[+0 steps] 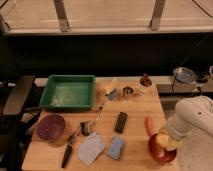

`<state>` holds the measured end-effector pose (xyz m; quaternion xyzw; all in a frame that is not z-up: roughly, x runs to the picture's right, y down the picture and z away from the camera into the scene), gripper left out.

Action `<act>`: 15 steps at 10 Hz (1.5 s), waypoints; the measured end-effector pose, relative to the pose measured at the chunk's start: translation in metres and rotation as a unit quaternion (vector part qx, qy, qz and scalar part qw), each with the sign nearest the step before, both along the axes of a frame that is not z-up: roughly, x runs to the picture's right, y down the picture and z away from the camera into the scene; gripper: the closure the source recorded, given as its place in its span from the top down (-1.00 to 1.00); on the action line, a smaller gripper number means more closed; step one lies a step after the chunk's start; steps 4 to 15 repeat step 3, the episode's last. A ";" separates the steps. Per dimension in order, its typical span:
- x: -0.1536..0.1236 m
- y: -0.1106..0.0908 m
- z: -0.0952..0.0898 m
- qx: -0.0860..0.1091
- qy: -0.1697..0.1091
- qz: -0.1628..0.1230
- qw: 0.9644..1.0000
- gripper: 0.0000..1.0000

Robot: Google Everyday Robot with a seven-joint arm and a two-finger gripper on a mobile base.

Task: Place apple in red bowl

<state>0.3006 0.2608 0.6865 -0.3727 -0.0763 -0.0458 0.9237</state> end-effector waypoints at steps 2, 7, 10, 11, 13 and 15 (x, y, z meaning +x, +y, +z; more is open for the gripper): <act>-0.001 0.000 0.000 -0.001 -0.002 -0.002 1.000 0.22; -0.001 0.000 0.000 -0.001 -0.001 -0.002 1.000 0.22; -0.001 0.000 0.000 -0.001 -0.001 -0.002 1.000 0.22; -0.001 0.000 0.000 -0.001 -0.001 -0.002 1.000 0.22; -0.001 0.000 0.000 -0.001 -0.001 -0.002 1.000 0.22; -0.001 0.000 0.000 -0.001 -0.001 -0.002 1.000 0.22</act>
